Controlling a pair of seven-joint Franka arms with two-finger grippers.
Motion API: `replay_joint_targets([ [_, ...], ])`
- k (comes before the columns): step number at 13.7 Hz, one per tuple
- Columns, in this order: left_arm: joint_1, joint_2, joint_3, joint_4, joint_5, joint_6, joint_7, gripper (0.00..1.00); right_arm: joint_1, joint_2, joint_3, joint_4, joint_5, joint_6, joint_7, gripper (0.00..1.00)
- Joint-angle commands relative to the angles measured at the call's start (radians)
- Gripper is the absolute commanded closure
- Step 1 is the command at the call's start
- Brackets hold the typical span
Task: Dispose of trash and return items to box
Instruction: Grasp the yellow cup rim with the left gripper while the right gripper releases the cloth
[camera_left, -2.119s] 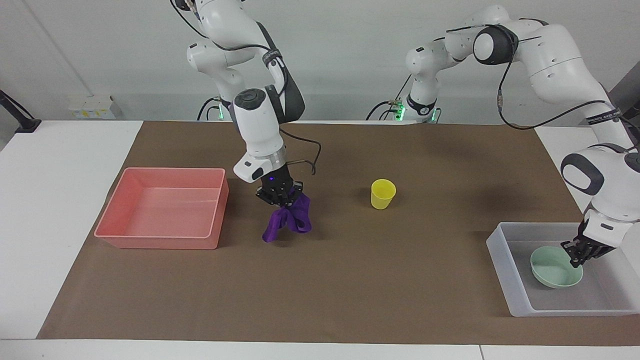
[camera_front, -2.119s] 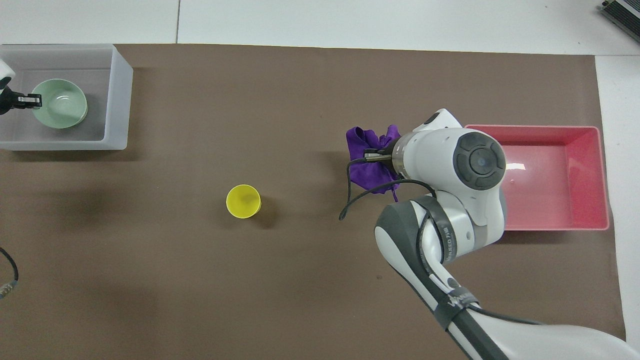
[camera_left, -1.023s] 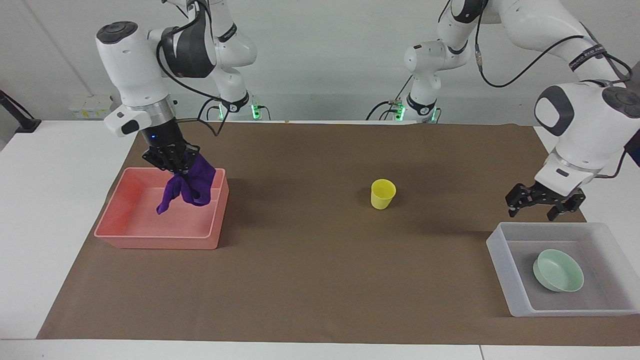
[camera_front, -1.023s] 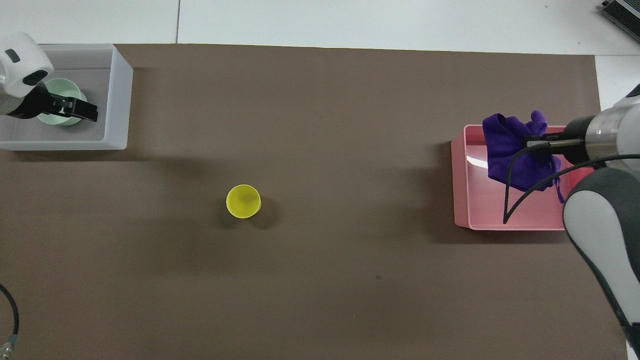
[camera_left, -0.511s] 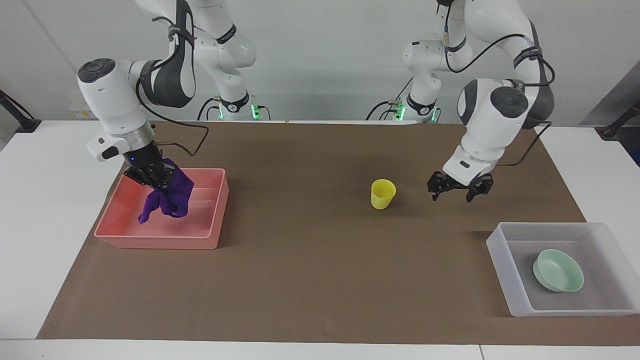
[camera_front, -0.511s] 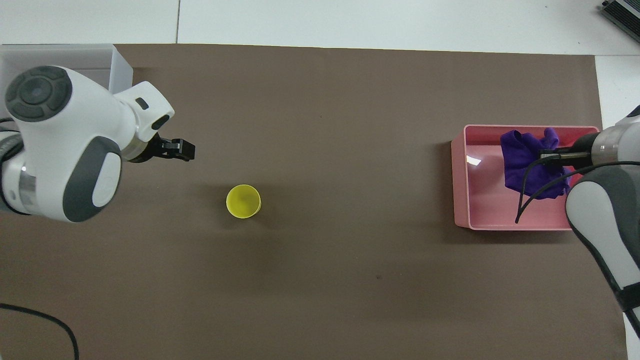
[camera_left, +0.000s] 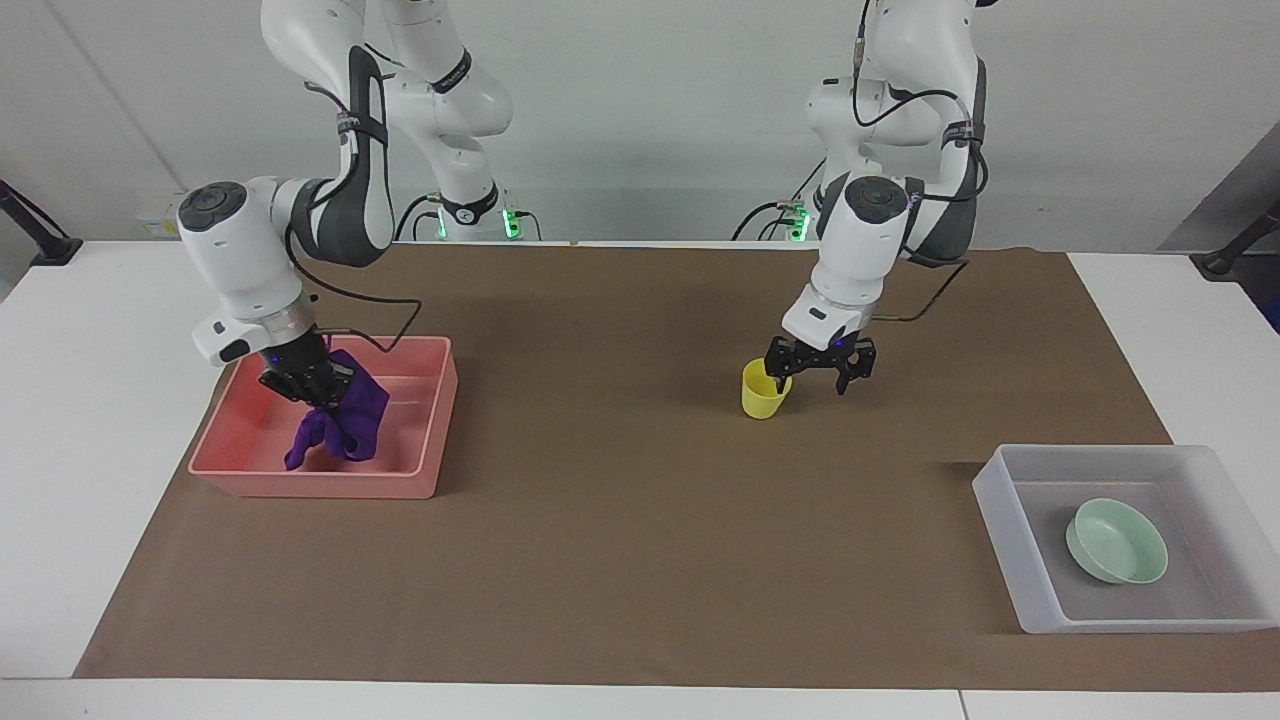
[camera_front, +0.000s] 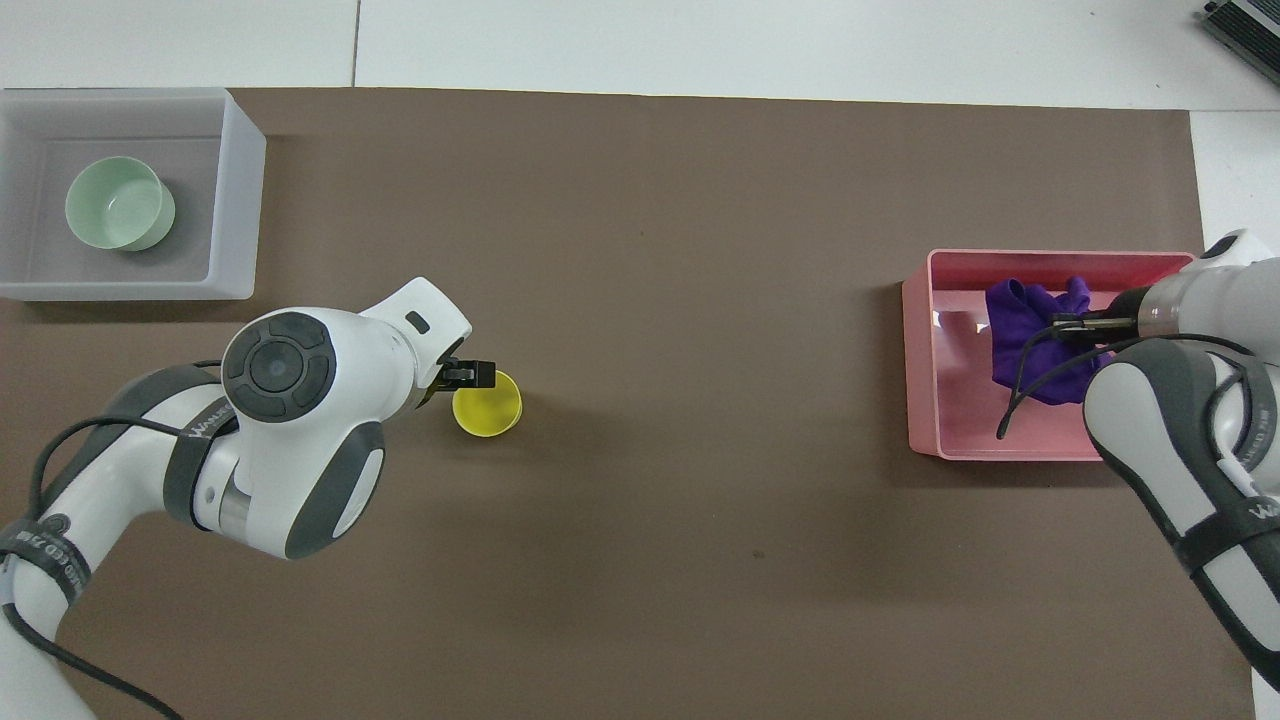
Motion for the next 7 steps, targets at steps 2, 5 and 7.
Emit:
replay_joint_targets([
  [2,-0.024,-0.045,0.018,-0.144,-0.009,0.157,-0.019,0.44,-0.025,0.023,0.013,-0.029,-0.014,0.056,-0.013,1.00],
  [5,-0.048,-0.031,0.020,-0.146,-0.009,0.181,-0.019,1.00,-0.025,0.031,0.014,-0.029,-0.012,0.056,-0.007,0.42],
  [7,-0.039,-0.029,0.020,-0.135,-0.009,0.175,-0.004,1.00,-0.017,0.028,0.014,-0.021,-0.012,0.046,-0.004,0.00],
])
